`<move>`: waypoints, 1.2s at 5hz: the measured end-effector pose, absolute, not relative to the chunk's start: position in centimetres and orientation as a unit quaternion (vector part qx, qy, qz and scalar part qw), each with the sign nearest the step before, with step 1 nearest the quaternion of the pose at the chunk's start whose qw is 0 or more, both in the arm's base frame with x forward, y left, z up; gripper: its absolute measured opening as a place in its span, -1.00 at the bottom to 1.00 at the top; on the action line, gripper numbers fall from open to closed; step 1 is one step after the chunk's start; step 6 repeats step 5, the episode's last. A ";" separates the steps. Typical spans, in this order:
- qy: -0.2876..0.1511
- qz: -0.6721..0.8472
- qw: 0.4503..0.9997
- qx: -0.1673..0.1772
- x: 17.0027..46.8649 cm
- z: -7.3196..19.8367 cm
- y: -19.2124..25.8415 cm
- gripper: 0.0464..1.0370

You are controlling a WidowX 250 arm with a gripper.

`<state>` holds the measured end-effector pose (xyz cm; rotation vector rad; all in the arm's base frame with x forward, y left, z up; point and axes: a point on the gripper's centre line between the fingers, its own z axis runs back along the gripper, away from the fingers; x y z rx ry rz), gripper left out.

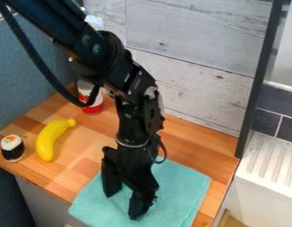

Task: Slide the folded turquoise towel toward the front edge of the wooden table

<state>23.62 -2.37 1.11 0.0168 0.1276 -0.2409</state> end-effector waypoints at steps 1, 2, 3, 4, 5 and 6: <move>0.033 -0.116 0.993 0.008 25.0 2.4 -2.1 0.93; -0.018 -0.104 0.994 0.022 25.8 6.0 -2.0 0.93; -0.044 -0.104 0.993 0.027 26.1 9.4 -2.5 0.93; -0.024 -0.099 0.994 0.025 24.6 11.3 -0.8 0.93; -0.021 -0.076 0.997 0.009 23.6 12.8 1.6 0.93; -0.021 -0.076 0.997 0.009 23.6 12.8 1.6 0.93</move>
